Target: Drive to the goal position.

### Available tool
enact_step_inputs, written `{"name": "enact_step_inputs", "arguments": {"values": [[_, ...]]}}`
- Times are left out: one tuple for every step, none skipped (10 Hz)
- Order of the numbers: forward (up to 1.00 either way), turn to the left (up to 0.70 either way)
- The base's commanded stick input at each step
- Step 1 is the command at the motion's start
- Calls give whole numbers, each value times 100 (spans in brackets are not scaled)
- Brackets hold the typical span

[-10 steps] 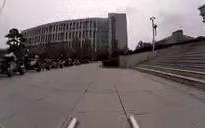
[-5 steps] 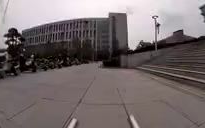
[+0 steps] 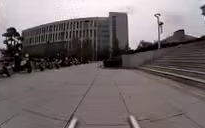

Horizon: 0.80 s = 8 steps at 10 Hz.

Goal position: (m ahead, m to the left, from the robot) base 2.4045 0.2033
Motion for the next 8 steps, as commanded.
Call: {"name": "enact_step_inputs", "arguments": {"values": [[100,0],[100,0],[100,0],[100,0],[100,3],[100,8],[100,22],[100,36]]}}
